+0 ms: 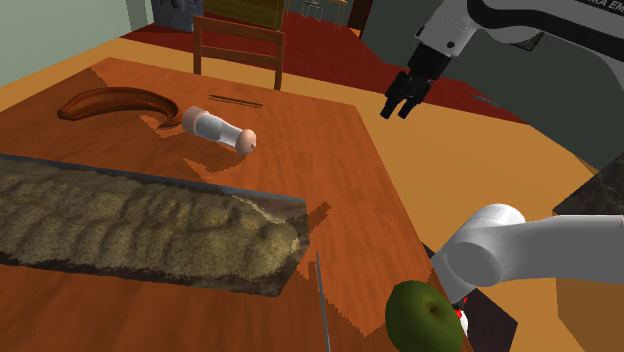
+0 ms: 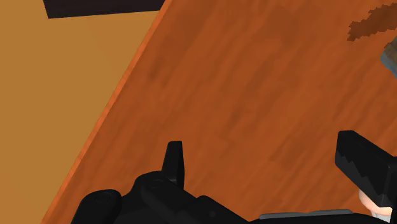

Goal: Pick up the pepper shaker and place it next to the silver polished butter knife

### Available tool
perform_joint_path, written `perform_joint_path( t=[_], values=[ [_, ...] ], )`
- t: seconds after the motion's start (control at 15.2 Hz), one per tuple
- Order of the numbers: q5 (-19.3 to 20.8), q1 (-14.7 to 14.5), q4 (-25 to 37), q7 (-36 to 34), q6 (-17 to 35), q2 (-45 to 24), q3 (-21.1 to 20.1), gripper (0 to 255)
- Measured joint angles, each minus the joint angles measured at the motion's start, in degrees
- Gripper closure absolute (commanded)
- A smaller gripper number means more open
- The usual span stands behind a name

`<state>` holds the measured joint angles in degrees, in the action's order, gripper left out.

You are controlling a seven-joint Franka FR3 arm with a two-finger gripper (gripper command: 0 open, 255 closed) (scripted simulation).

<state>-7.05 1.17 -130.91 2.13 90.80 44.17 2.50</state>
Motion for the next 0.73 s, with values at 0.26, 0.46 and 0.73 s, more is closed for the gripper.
perform_joint_path(
  t=[0.26, 0.46, 0.73],
  values=[
    [-0.9, -0.9, 0.6, -0.9, 2.6, -2.9, -1.7, 0],
    [-2.0, -2.1, 1.7, -2.2, 6.5, -7.4, -4.1, 0],
    [-2.8, -3.4, 5.1, -3.9, 10.3, -13.8, -7.0, 0]
  ],
)
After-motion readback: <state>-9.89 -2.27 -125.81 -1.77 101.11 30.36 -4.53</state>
